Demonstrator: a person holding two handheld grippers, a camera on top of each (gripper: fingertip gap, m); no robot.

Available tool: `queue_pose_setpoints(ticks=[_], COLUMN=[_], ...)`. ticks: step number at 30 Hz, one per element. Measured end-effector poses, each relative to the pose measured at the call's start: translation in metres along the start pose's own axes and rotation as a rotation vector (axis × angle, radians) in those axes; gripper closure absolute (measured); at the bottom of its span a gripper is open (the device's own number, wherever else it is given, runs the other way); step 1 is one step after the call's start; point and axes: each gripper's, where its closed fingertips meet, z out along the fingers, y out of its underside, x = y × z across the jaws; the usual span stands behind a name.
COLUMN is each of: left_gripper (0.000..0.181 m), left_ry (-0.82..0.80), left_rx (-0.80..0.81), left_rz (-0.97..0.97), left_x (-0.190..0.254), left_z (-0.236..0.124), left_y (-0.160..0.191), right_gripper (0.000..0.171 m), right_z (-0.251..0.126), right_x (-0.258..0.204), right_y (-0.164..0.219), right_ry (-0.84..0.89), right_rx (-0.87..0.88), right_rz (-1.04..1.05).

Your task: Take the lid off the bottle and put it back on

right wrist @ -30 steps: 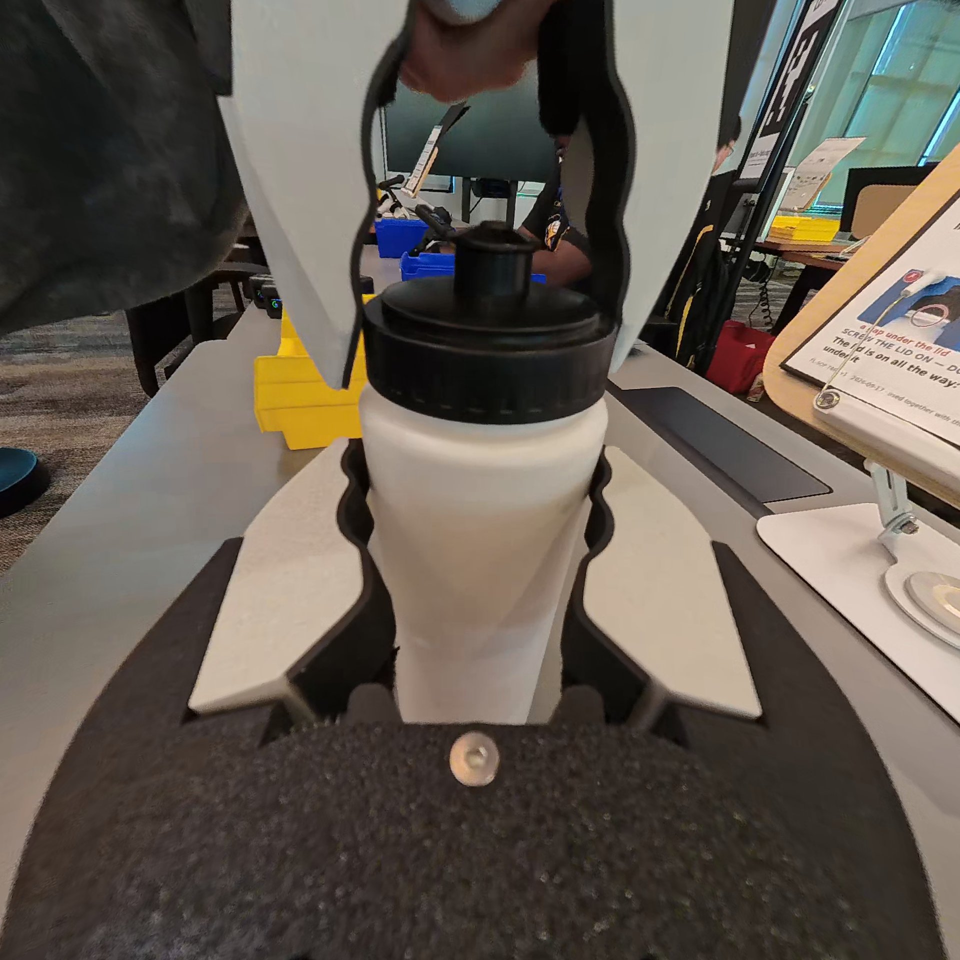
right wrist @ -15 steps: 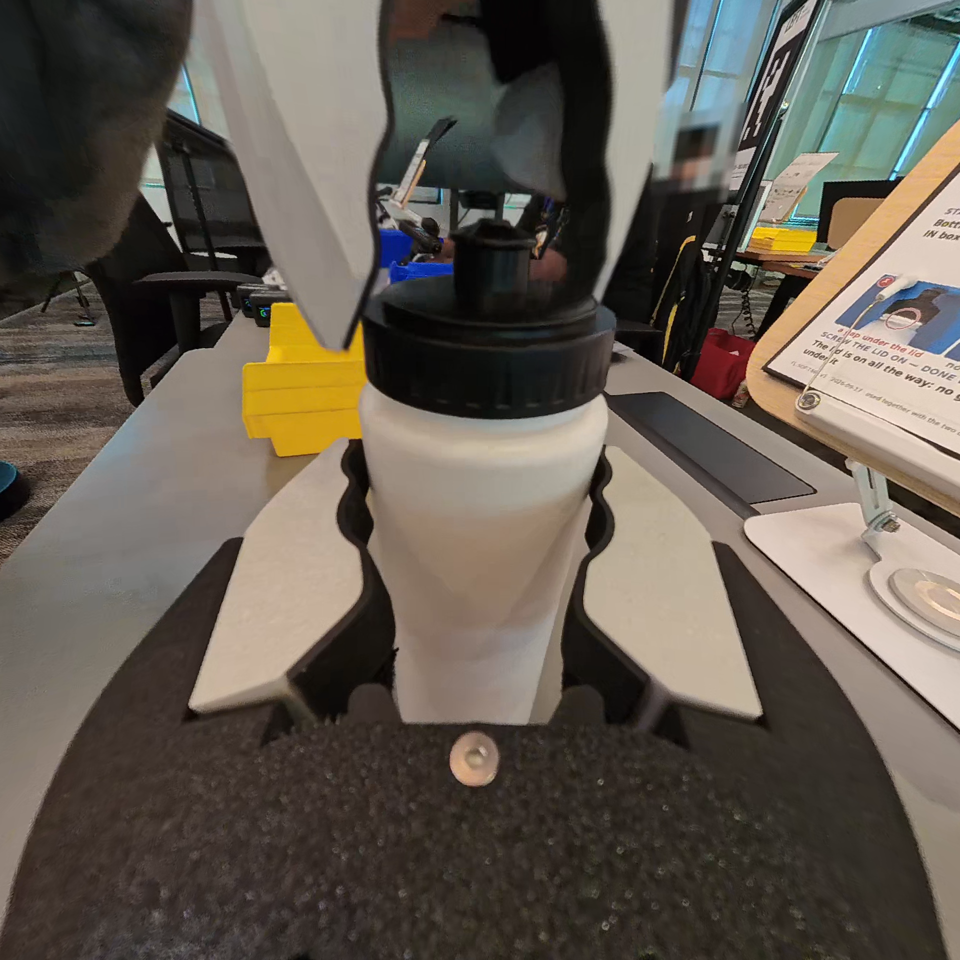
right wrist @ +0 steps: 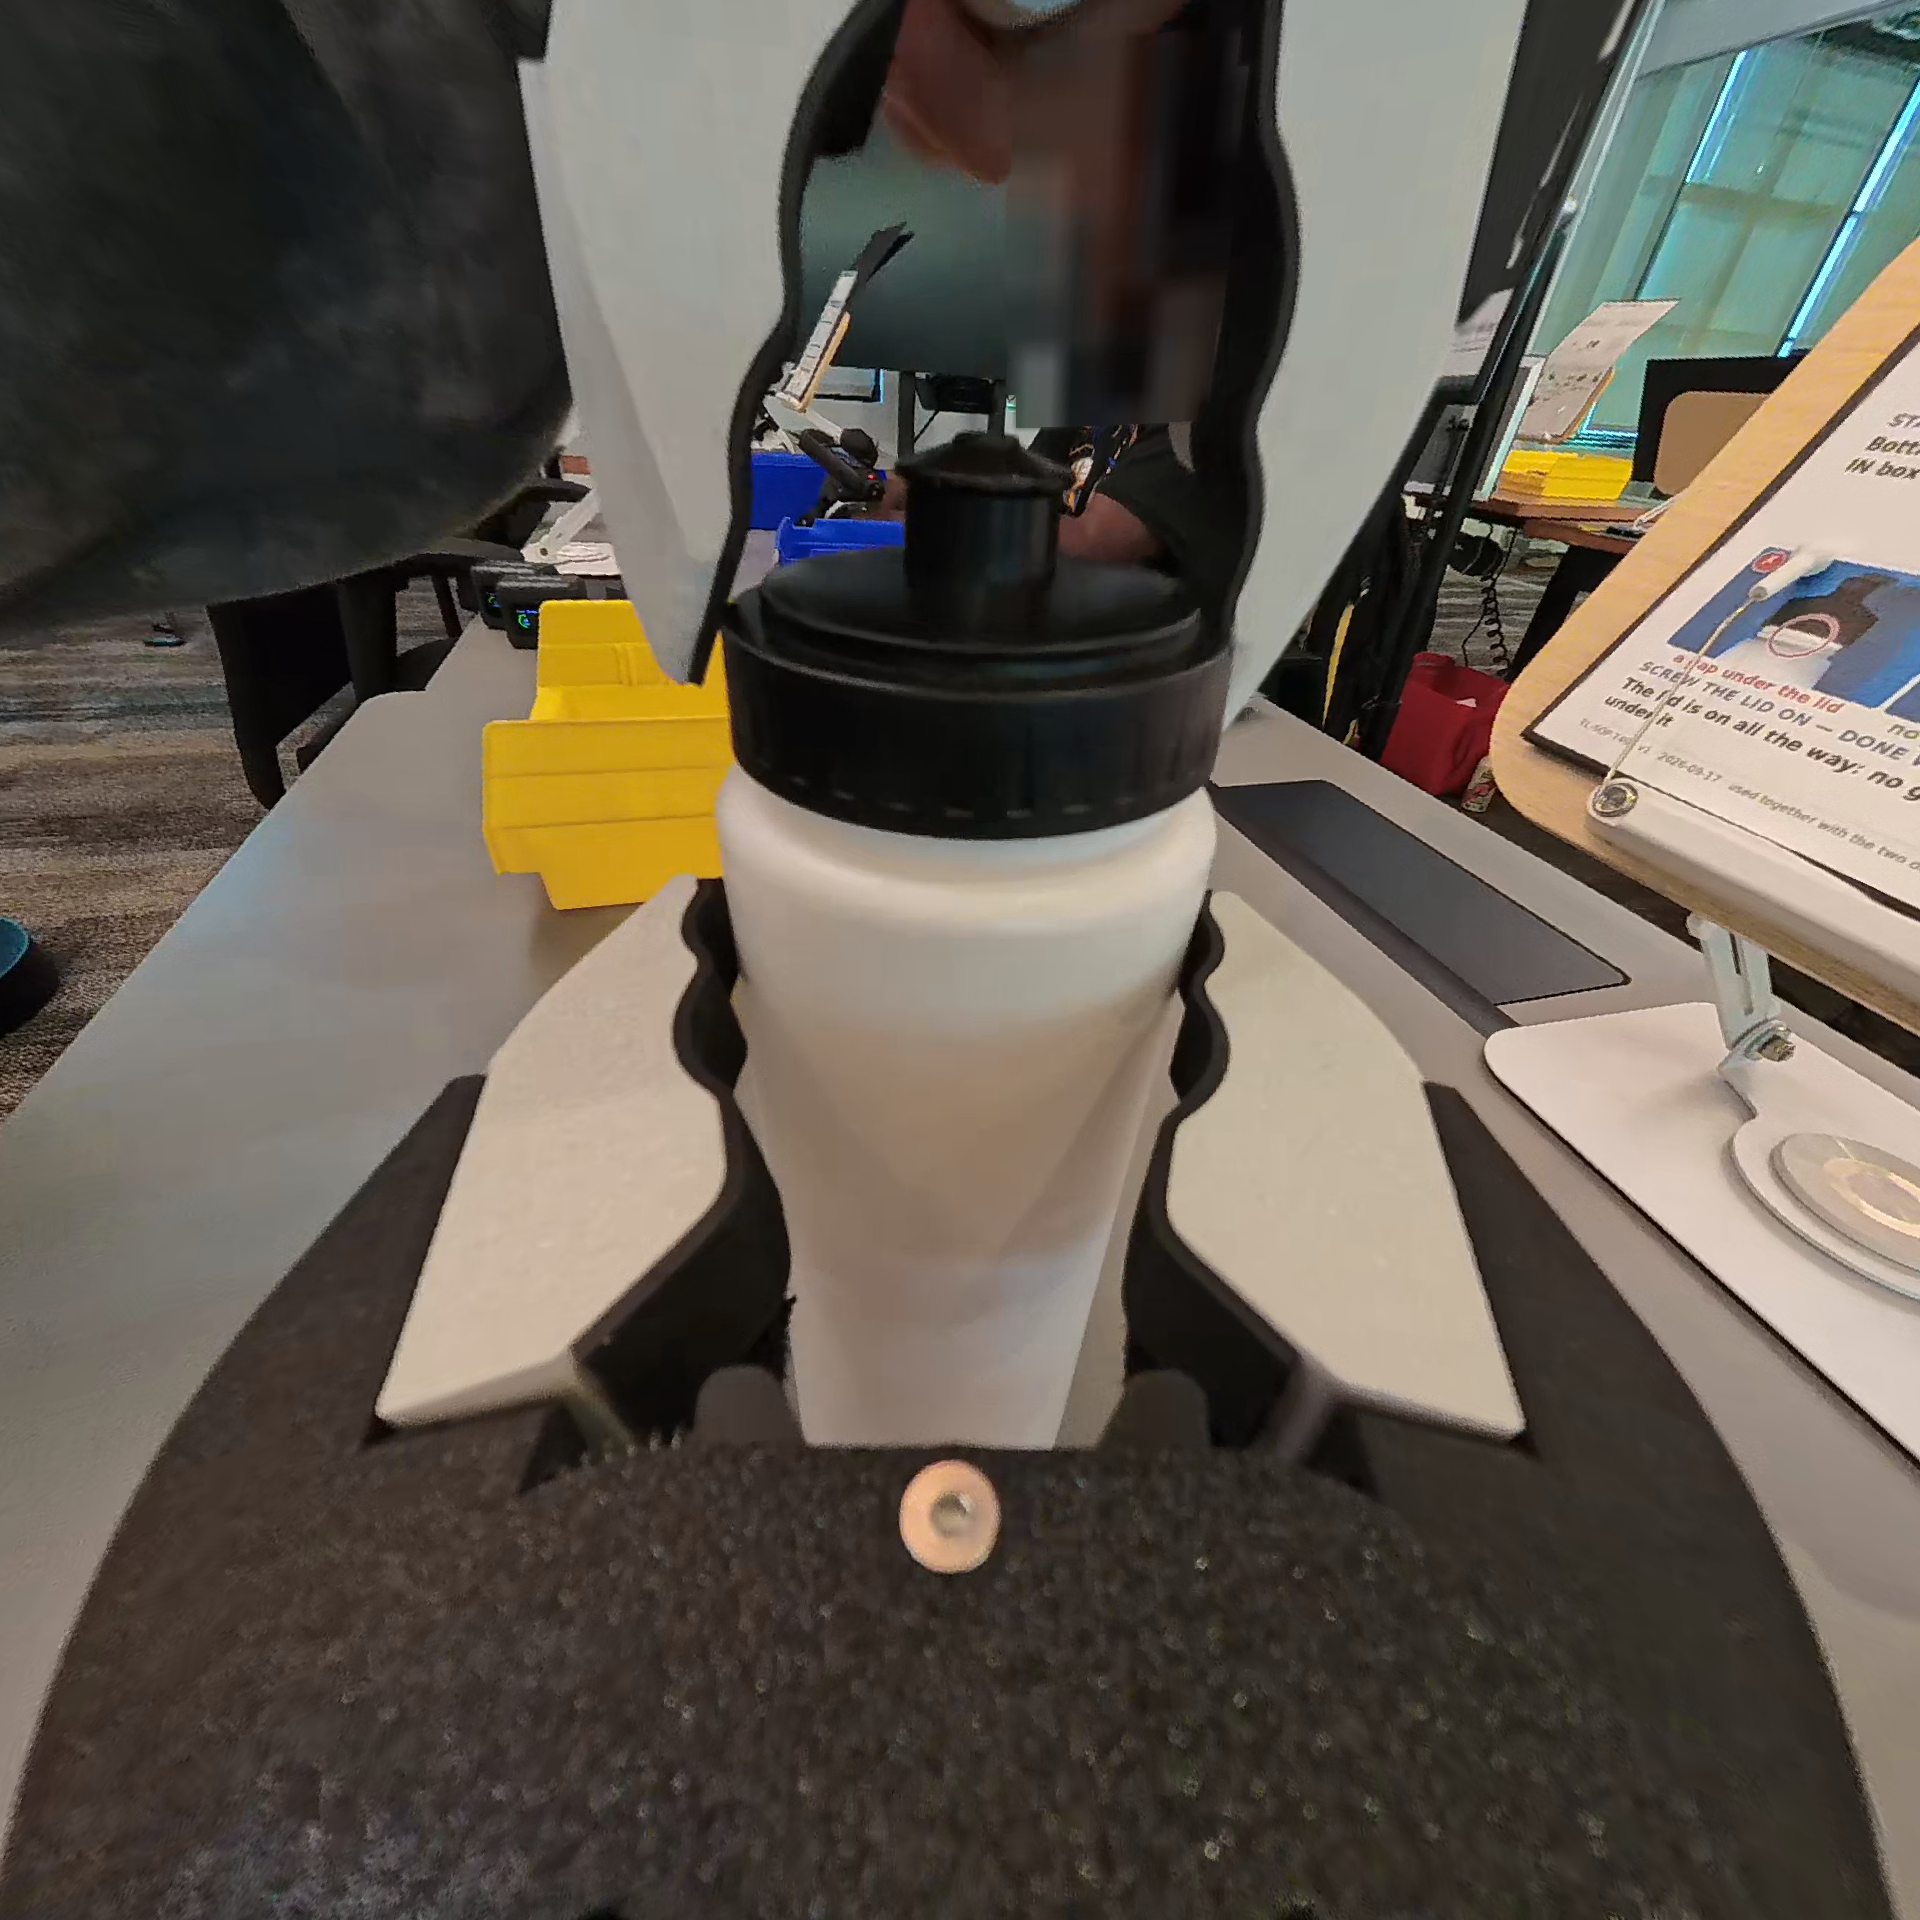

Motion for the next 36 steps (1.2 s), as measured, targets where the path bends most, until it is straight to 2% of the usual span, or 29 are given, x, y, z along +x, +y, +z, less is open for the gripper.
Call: queue_pose_setpoints(ticks=[2,5,8,9,12,14,17,20,23,26,30,31,33,36], left_gripper=[0.109,0.109,0.11,0.111,0.111,0.11,0.103,0.083,0.087,0.088,0.109,0.109,0.109,0.109], left_ry=[-0.021,-0.037,-0.018,-0.027,-0.018,0.007,-0.031,-0.185,-0.157,-0.095,-0.063,-0.068,-0.079,-0.082], left_rx=[-0.009,0.031,0.204,0.255,0.26,0.224,0.169,0.075,0.042,0.005,-0.025,-0.026,-0.015,0.023], left_rz=[-0.118,-0.412,-0.849,-0.9,-0.877,-0.773,-0.46,-0.129,0.032,0.033,0.051,0.037,-0.023,-0.251], left_x=[0.0,0.002,-0.003,-0.007,-0.006,-0.002,-0.002,-0.009,-0.004,-0.005,-0.004,-0.004,-0.003,0.0], left_z=[0.0,0.001,-0.001,-0.001,-0.001,-0.002,-0.012,-0.021,-0.017,-0.007,0.001,0.0,0.001,0.001], left_y=[0.0,-0.003,-0.011,-0.015,-0.014,-0.01,-0.003,0.012,0.012,0.009,0.005,0.004,0.004,0.003], right_gripper=[0.089,0.089,0.089,0.089,0.089,0.089,0.089,0.089,0.089,0.089,0.089,0.089,0.089,0.089], right_z=[0.0,-0.001,0.0,0.0,0.001,0.002,0.002,0.002,0.002,0.002,0.001,0.001,0.001,0.001], right_x=[0.0,0.0,0.002,0.001,0.002,0.001,0.001,0.0,0.0,0.0,0.0,0.0,0.0,0.001], right_y=[0.0,0.0,0.0,0.0,0.0,0.0,0.0,0.0,-0.001,0.0,0.0,-0.001,0.0,0.0], right_ry=[0.004,0.021,0.049,0.057,0.061,0.055,0.041,0.032,0.028,0.027,0.027,0.026,0.03,0.042], right_rx=[-0.002,-0.006,-0.008,-0.009,-0.009,-0.004,0.003,0.005,0.008,0.007,0.006,0.006,0.001,-0.008], right_rz=[0.002,0.001,0.007,-0.002,0.003,0.007,0.008,0.008,0.008,0.008,0.009,0.007,0.006,0.008])
